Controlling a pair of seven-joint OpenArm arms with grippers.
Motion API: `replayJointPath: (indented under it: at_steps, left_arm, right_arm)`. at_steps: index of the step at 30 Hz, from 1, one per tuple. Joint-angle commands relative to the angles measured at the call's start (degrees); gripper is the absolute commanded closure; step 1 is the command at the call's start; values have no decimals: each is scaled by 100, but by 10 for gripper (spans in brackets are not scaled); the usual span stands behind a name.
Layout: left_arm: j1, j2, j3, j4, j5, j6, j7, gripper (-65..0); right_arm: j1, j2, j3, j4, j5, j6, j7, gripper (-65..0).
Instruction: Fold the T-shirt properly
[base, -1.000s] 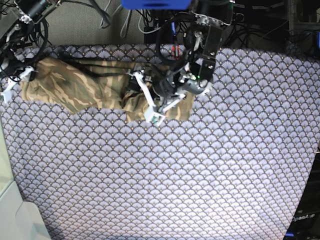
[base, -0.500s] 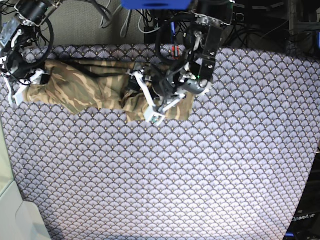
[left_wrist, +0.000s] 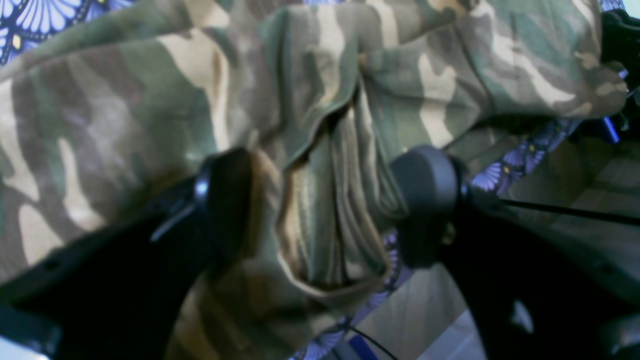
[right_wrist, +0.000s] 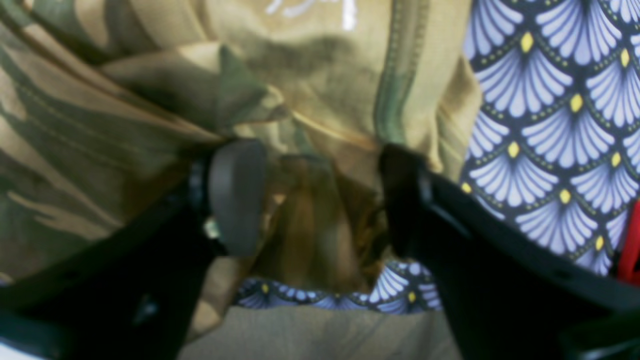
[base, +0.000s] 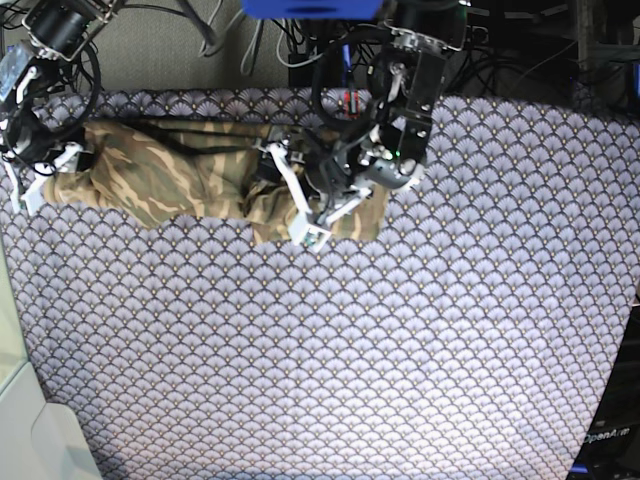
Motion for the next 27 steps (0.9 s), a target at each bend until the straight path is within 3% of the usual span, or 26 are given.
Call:
replayJointPath:
  at_steps: [1,5,21,27]
  left_arm:
    - [-72,45,12,109,-98,-34,-61,-438]
    - [-72,45,12,91,-98,-34,-61,-438]
    - [-98,45,12,91,-98,-34,-61,-438]
    - [-98,45,12,109,-98,-34,-61,-438]
  right_arm:
    - [57,91,25,74,14,17,-35,-431]
    - [66,206,60,83,84,17,-44,-477]
    - [295,364,25,48,216,17,0,-477]
    - [594,452,43,-770,-391,17,132,-477]
